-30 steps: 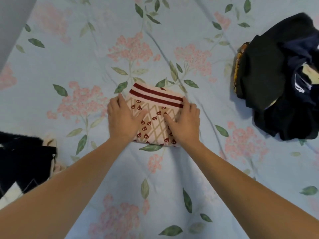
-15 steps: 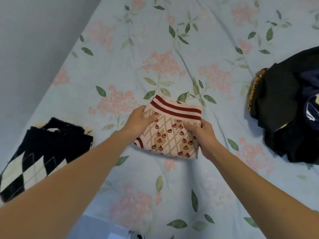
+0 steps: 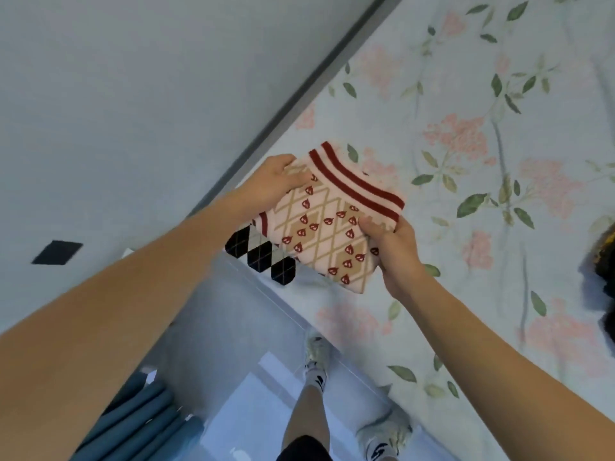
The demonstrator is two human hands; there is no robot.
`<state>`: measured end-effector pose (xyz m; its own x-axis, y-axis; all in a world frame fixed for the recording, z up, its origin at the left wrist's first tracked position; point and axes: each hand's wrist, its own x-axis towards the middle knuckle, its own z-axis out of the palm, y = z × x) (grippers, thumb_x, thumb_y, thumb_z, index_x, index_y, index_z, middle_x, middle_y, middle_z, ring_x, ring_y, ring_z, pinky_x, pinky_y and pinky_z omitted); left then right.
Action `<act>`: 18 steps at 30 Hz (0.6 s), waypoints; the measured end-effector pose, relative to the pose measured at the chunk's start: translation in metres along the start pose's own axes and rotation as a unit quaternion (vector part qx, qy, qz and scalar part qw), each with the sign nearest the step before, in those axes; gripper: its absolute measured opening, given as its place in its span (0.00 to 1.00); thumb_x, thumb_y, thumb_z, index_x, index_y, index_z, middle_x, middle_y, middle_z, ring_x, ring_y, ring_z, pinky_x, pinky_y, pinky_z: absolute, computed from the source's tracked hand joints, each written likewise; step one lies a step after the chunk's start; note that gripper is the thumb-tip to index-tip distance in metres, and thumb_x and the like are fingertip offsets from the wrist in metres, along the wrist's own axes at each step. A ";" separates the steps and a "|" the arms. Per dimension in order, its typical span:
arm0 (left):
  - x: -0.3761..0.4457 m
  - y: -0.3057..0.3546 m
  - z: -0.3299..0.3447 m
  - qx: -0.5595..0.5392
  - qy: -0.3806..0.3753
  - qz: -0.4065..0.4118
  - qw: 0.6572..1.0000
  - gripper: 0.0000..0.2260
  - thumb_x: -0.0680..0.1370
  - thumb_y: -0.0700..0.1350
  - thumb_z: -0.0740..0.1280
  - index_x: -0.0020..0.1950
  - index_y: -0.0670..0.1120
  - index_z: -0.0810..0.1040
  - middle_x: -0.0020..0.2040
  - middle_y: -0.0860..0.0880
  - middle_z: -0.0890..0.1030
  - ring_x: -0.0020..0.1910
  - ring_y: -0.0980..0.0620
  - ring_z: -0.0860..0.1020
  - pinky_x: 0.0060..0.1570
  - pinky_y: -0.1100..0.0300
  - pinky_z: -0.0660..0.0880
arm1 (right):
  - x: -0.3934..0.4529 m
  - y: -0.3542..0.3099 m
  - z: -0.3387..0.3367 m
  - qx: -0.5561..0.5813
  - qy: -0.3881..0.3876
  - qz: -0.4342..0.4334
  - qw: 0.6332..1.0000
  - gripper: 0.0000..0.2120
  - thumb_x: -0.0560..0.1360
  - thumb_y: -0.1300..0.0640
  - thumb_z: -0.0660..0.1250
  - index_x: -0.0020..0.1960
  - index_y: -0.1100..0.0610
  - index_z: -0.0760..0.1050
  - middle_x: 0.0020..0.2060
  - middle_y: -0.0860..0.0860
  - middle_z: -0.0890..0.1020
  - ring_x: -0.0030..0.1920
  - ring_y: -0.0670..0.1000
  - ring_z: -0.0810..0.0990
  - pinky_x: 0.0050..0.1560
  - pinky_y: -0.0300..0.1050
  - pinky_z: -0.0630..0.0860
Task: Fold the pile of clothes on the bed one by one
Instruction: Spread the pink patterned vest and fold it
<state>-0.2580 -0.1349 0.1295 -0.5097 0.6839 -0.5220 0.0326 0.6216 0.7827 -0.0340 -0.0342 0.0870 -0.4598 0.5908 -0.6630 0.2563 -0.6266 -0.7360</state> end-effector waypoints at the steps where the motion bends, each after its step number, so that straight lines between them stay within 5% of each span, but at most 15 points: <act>1: -0.004 -0.011 -0.017 -0.008 0.011 -0.008 1.000 0.12 0.81 0.48 0.71 0.61 0.42 0.81 0.53 0.46 0.87 0.51 0.49 0.86 0.58 0.47 0.82 | 0.000 0.005 0.019 -0.004 -0.010 0.003 1.000 0.15 0.78 0.60 0.74 0.64 0.54 0.79 0.54 0.50 0.88 0.55 0.52 0.87 0.60 0.60 0.82; 7: -0.001 -0.094 -0.070 0.152 0.102 -0.032 0.983 0.16 0.82 0.54 0.68 0.66 0.47 0.76 0.58 0.46 0.83 0.54 0.48 0.83 0.57 0.44 0.80 | 0.016 0.049 0.094 -0.056 -0.030 -0.001 0.998 0.20 0.78 0.61 0.73 0.67 0.53 0.72 0.57 0.49 0.85 0.56 0.49 0.85 0.59 0.53 0.82; 9: 0.006 -0.127 -0.066 0.350 0.165 0.009 0.922 0.23 0.82 0.53 0.67 0.74 0.47 0.69 0.68 0.43 0.77 0.65 0.43 0.76 0.61 0.40 0.76 | 0.026 0.073 0.103 -0.185 0.006 -0.050 0.981 0.28 0.78 0.60 0.72 0.74 0.54 0.64 0.67 0.52 0.77 0.67 0.54 0.77 0.68 0.56 0.76; 11: 0.009 -0.153 -0.052 0.461 0.199 0.086 0.860 0.27 0.83 0.50 0.65 0.79 0.45 0.64 0.76 0.40 0.69 0.74 0.39 0.67 0.68 0.38 0.70 | 0.034 0.098 0.104 -0.413 0.050 -0.164 0.894 0.33 0.80 0.57 0.67 0.80 0.57 0.57 0.77 0.59 0.64 0.76 0.61 0.64 0.77 0.60 0.64; 14: 0.007 -0.187 -0.018 0.489 0.129 0.191 0.841 0.25 0.86 0.52 0.56 0.82 0.44 0.63 0.82 0.44 0.62 0.81 0.42 0.61 0.77 0.42 0.62 | 0.038 0.125 0.108 -0.569 -0.022 -0.340 0.748 0.32 0.82 0.55 0.59 0.83 0.60 0.54 0.83 0.59 0.55 0.83 0.59 0.52 0.82 0.59 0.54; 18: 0.014 -0.227 0.007 0.549 0.082 0.153 0.817 0.29 0.87 0.58 0.45 0.84 0.45 0.55 0.85 0.45 0.53 0.84 0.44 0.50 0.81 0.43 0.54 | 0.061 0.154 0.119 -0.632 -0.113 -0.327 0.693 0.30 0.86 0.49 0.46 0.85 0.58 0.46 0.85 0.56 0.45 0.84 0.55 0.40 0.83 0.59 0.51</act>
<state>-0.2666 -0.2637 -0.0579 -0.4387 0.8669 -0.2368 0.8865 0.4607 0.0442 -0.1240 -0.1551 -0.0506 -0.9143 0.3534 -0.1977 0.4043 0.7684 -0.4962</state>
